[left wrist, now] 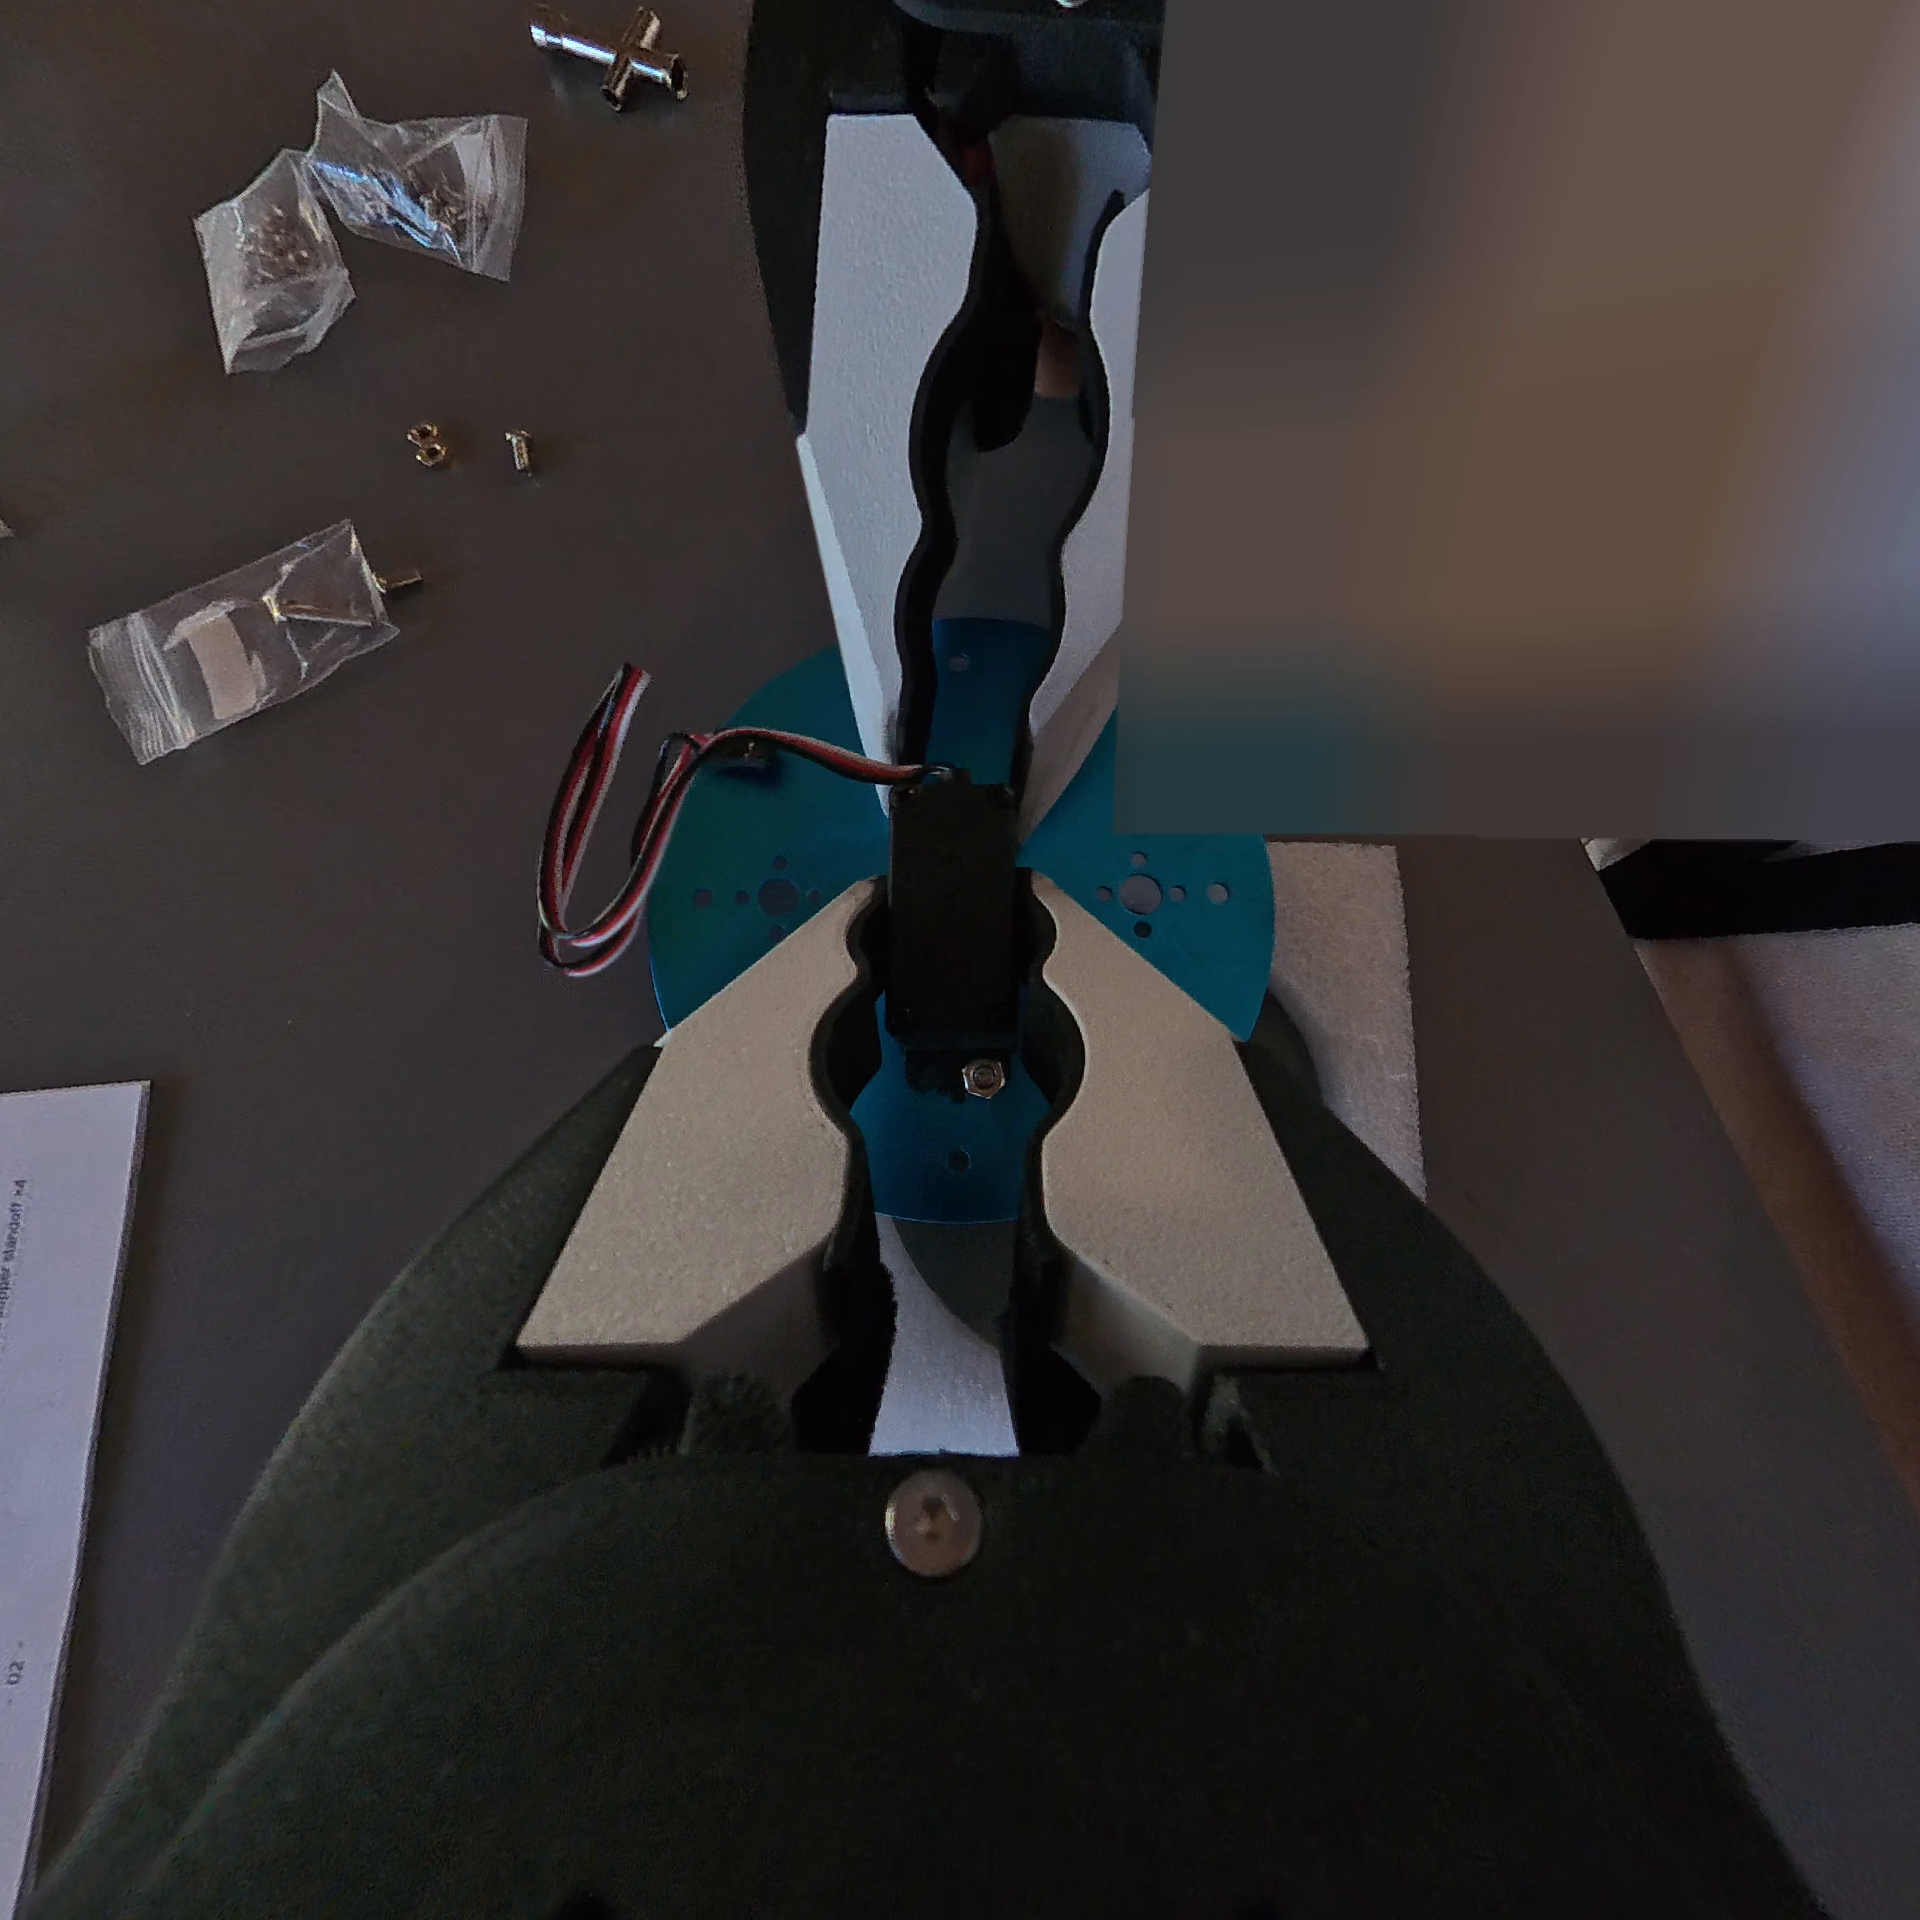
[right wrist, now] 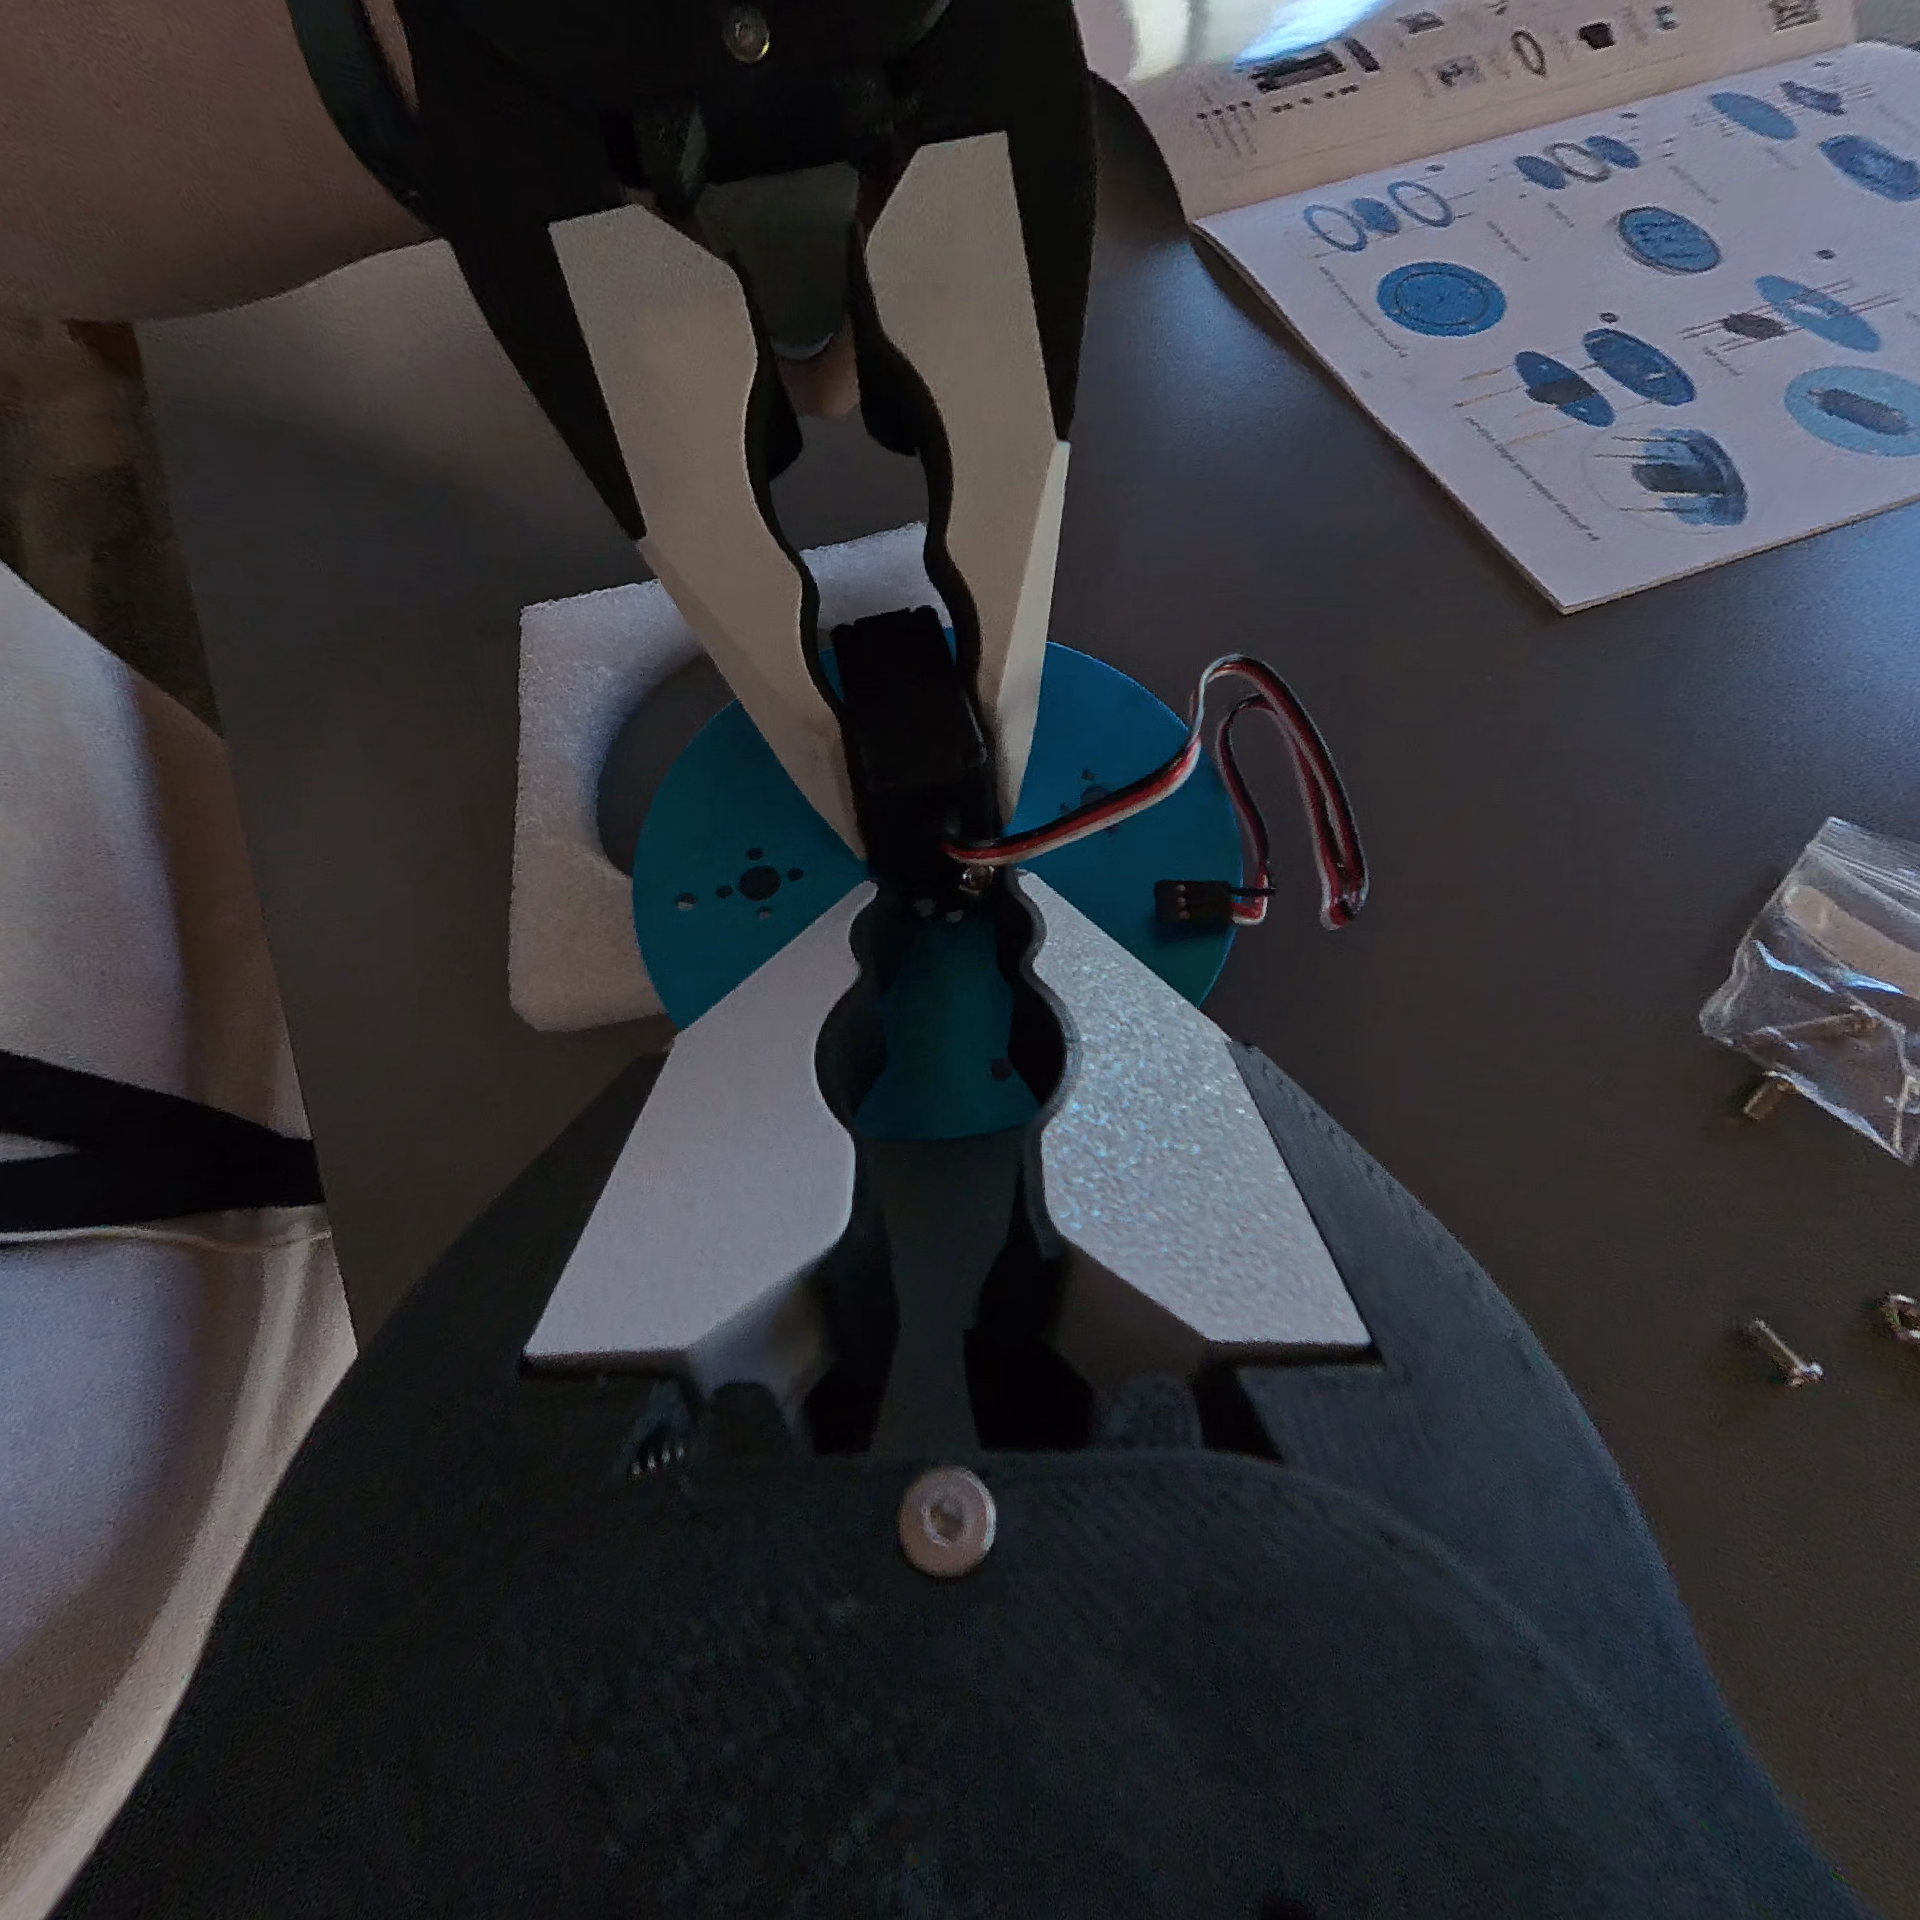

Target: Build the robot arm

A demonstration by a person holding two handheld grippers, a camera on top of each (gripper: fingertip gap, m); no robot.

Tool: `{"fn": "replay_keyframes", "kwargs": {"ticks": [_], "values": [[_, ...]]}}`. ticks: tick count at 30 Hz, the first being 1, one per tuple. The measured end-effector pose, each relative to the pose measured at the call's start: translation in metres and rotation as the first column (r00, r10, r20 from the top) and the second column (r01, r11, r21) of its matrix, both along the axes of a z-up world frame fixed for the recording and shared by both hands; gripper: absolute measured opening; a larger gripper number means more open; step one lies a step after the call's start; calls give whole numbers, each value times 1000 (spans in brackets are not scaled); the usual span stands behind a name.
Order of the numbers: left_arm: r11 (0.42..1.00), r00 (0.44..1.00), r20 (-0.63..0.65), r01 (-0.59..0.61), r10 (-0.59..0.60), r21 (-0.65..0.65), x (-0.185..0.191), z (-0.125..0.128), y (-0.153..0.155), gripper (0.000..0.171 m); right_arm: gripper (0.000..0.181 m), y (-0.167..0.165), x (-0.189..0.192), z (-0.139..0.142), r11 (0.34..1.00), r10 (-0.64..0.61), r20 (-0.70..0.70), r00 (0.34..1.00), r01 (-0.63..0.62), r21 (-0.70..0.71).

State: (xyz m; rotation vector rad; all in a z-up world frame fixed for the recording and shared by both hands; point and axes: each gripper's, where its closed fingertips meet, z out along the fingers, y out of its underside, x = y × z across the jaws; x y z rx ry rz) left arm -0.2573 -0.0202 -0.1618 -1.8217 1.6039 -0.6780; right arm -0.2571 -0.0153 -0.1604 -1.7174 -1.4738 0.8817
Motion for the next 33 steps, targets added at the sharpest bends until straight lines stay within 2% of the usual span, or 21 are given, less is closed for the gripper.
{"fn": "replay_keyframes", "kwargs": {"ticks": [5, 9, 12, 17, 22, 26, 33], "values": [[1000, 1000, 4, -4, 4, 2, 0, 0, 0, 23, 18, 1, 2, 0, 996, -68, 4, 998, 67, 53], [1000, 1000, 6, -4, 4, 1, 1, 0, -1, 23, 17, 0, 3, 1, 994, -105, -2, 994, 105, 43], [1000, 1000, 3, -1, 1, 6, 1, 0, -1, 23, 25, 3, 3, 4, 995, -97, -27, 995, 97, 7], [1000, 1000, -2, 6, -6, 11, 1, 0, -1, 23, 25, -3, -1, 2, 1000, 0, -22, 1000, -1, -25], [1000, 1000, -10, 7, -7, 22, 1, 0, -1, 23, 20, -1, -2, 0, 1000, 14, -7, 1000, -14, -11], [1000, 1000, -6, -2, 2, 19, 1, 0, -1, 23, 20, 0, -2, 0, 998, -36, 4, 999, 35, 51], [1000, 1000, -9, -5, 5, 18, 1, 0, -1, 23, 21, 0, 1, 0, 986, -149, 8, 989, 148, 76]]}}
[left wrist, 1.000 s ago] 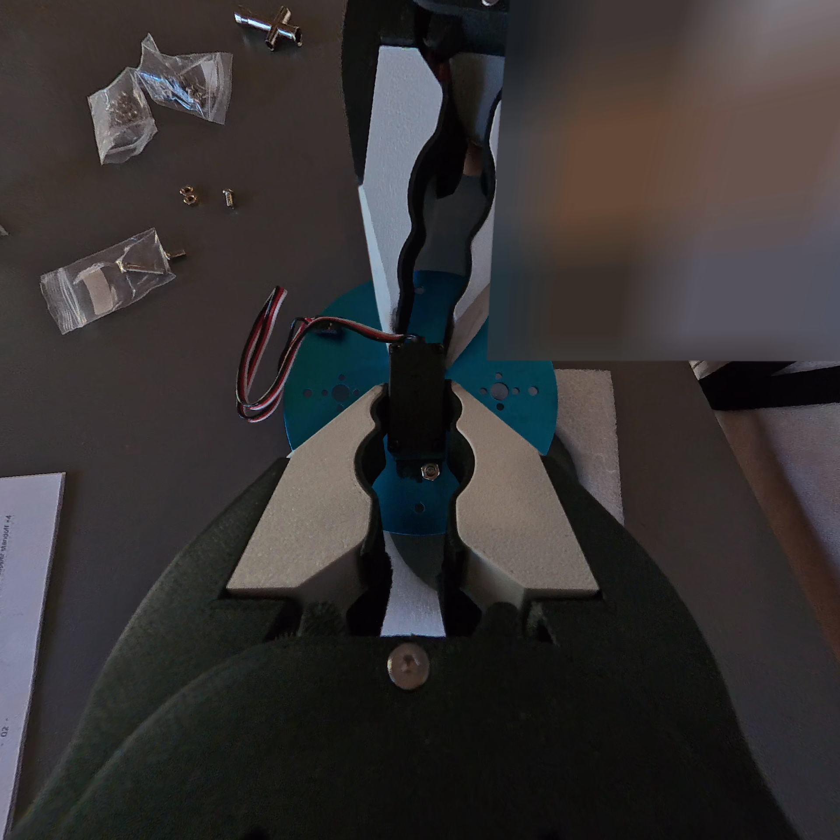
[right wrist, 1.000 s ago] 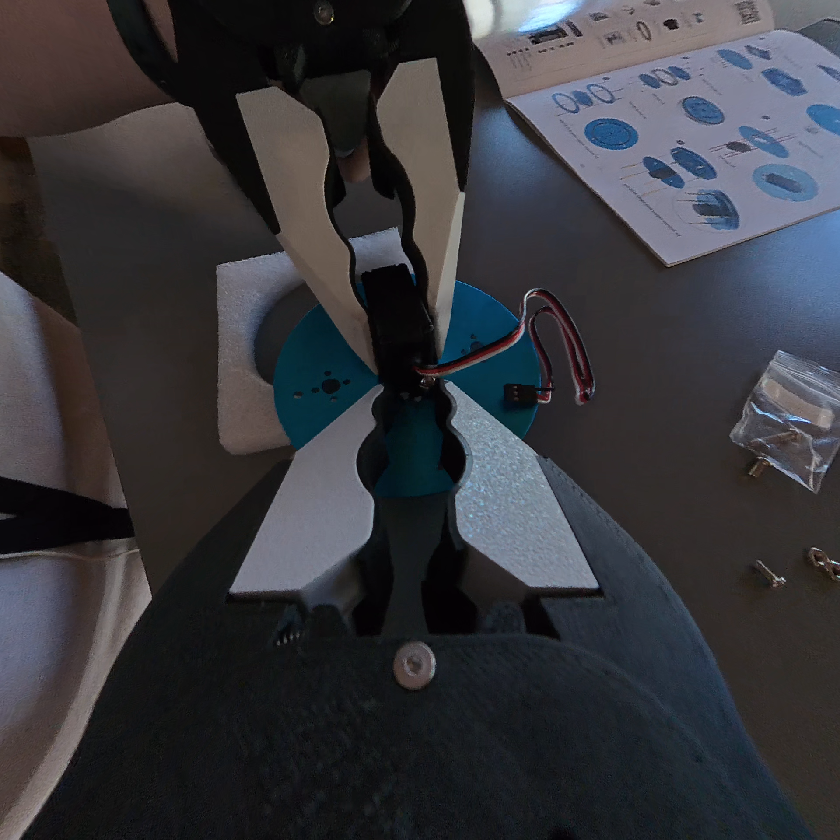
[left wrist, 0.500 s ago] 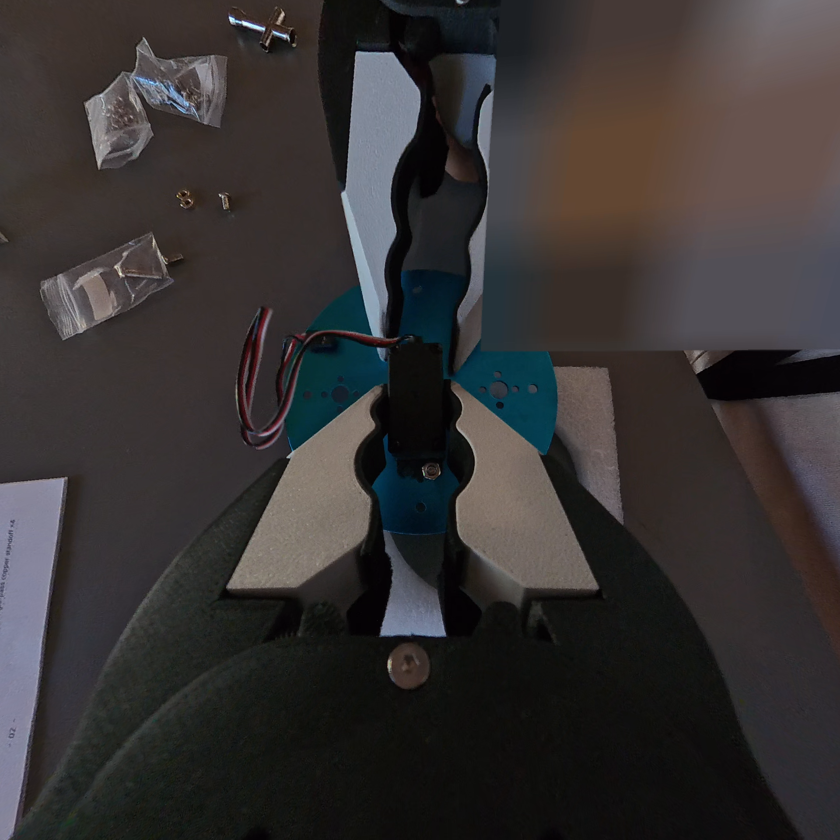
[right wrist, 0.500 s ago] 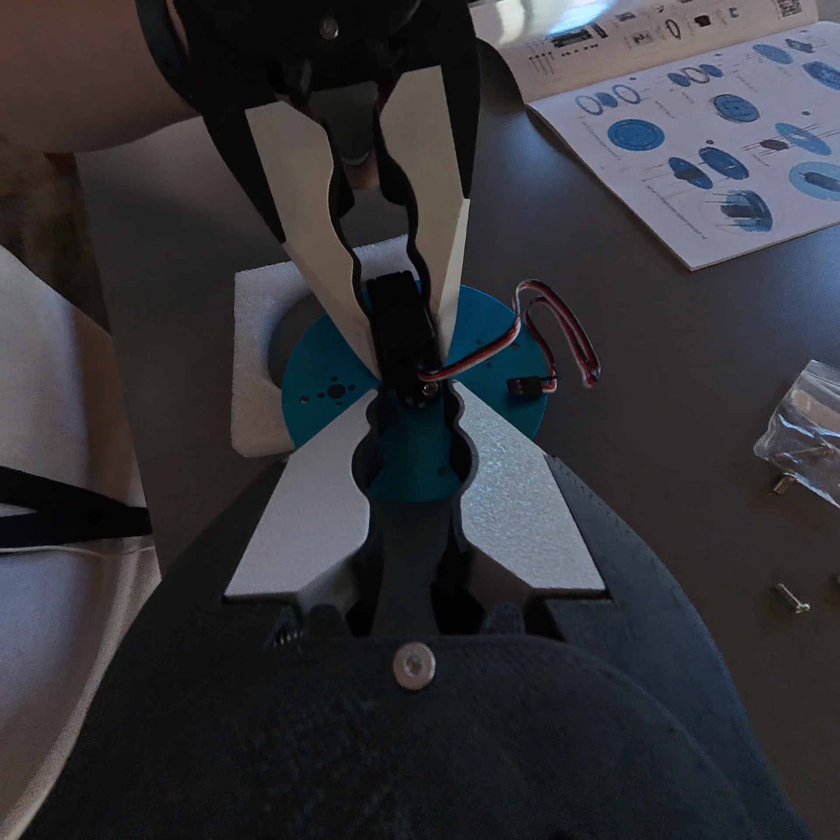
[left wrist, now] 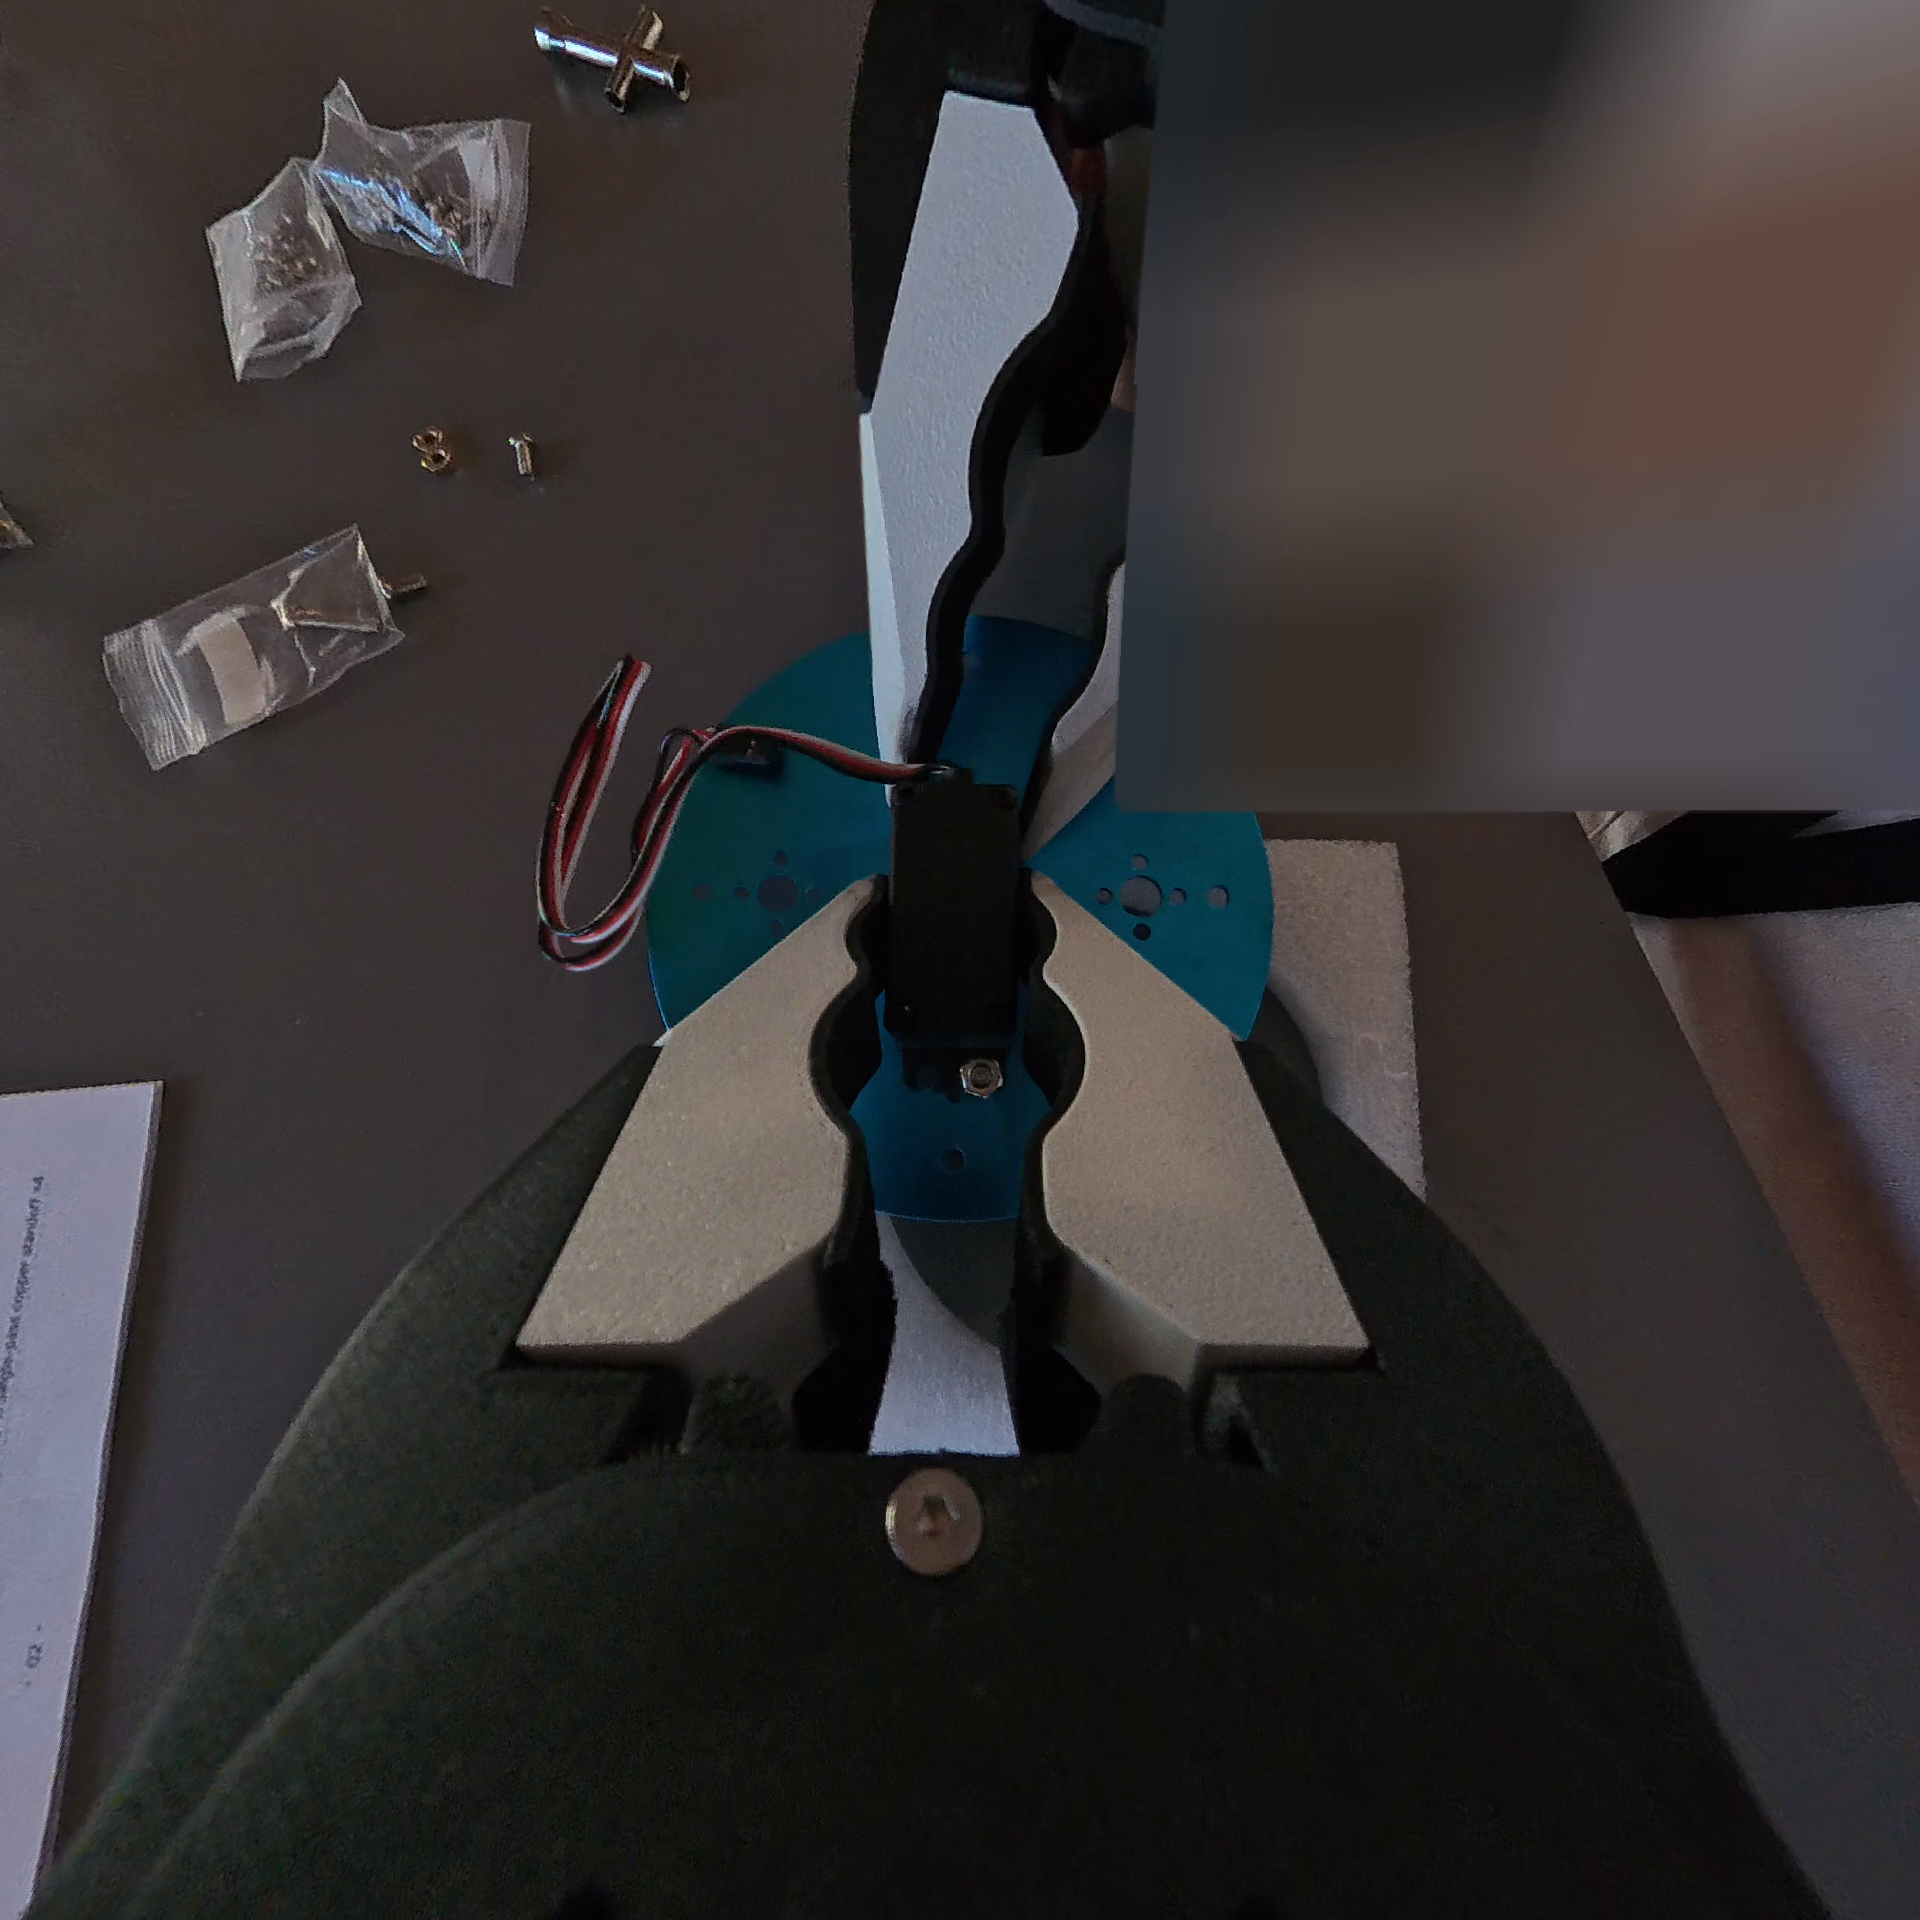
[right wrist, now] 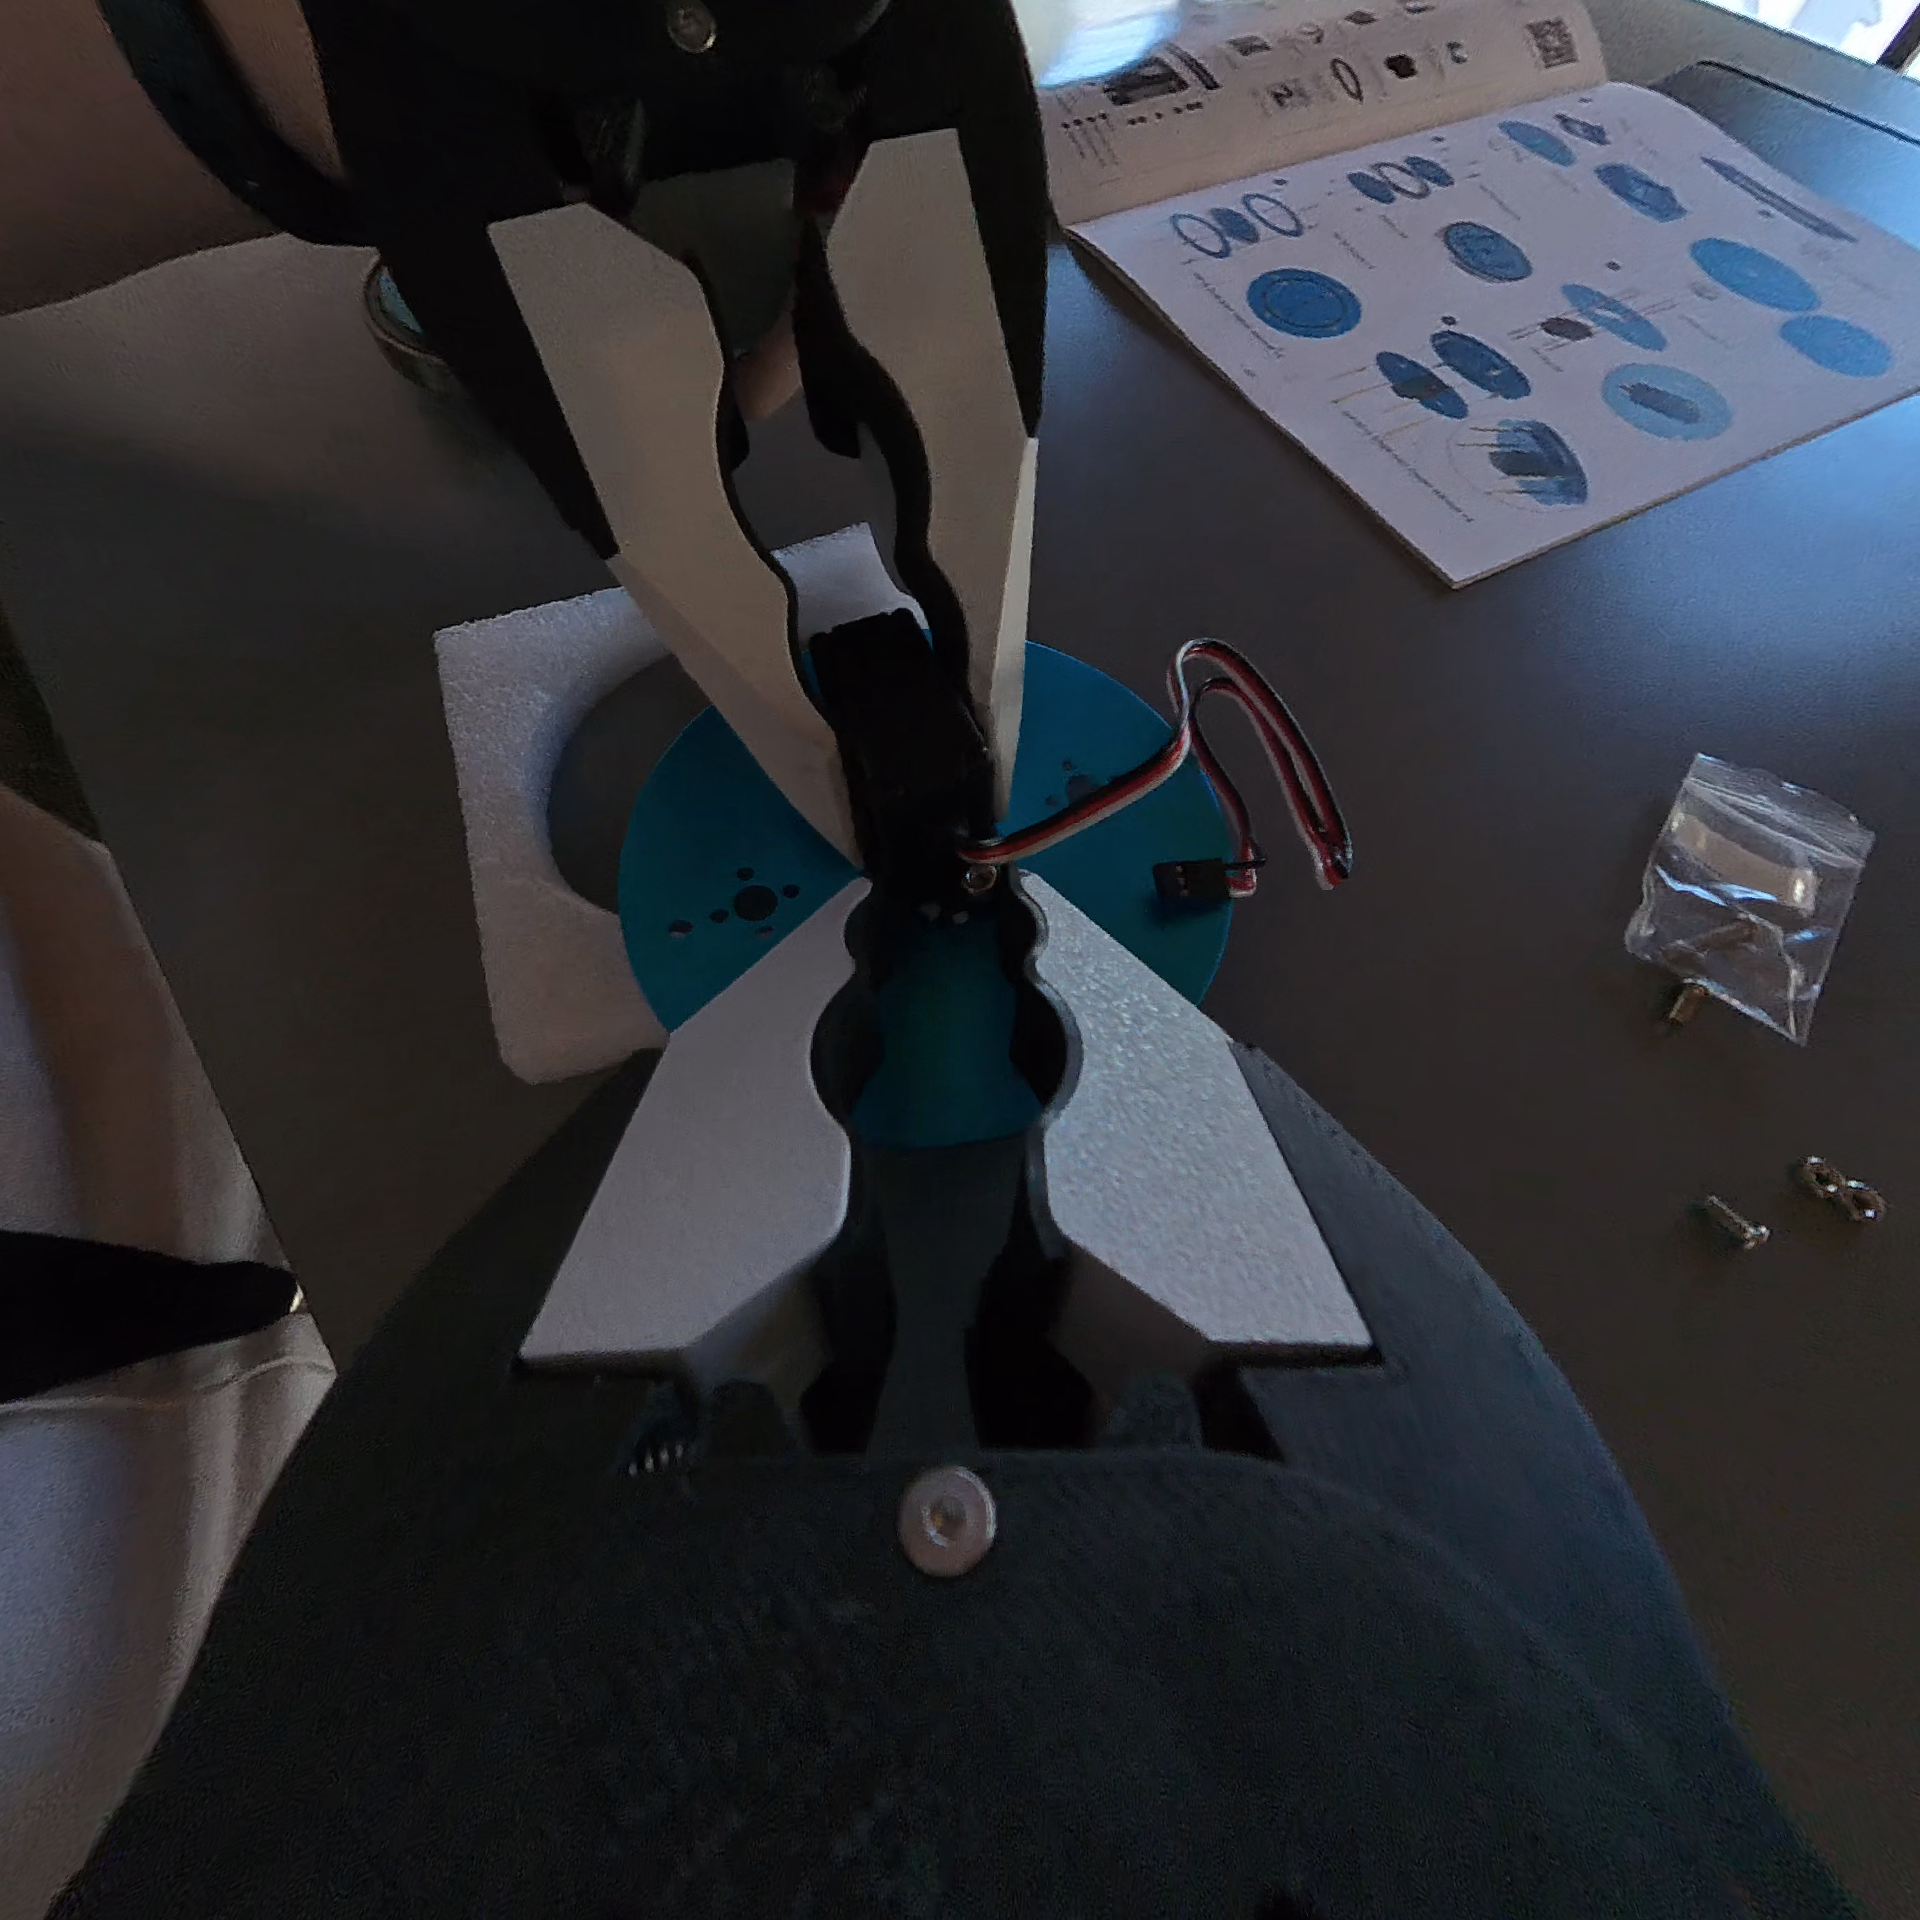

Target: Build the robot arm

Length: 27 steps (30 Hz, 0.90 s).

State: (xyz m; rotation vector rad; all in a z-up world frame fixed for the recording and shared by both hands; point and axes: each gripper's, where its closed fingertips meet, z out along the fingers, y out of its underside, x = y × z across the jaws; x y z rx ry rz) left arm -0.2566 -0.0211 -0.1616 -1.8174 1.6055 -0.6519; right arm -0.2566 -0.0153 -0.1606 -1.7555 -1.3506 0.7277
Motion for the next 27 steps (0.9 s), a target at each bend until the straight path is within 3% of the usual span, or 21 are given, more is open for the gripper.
{"fn": "replay_keyframes", "kwargs": {"ticks": [6, 12, 17, 27], "values": [[1000, 1000, 4, 2, -2, 1, 1, 0, 0, 23, 20, 0, 1, 0, 999, -24, -11, 1000, 24, -31], [1000, 1000, 0, 17, -17, 11, 1, 0, -1, 23, 34, -3, -1, 3, 991, 115, -37, 993, -117, -71], [999, 1000, -1, 31, -31, 13, 2, 0, -2, 23, 21, -4, -4, 1, 976, 198, -31, 980, -200, -84], [1000, 1000, 5, 8, -8, 14, 2, 0, 0, 23, 21, -2, 0, -1, 998, 54, 8, 998, -54, 13]]}}
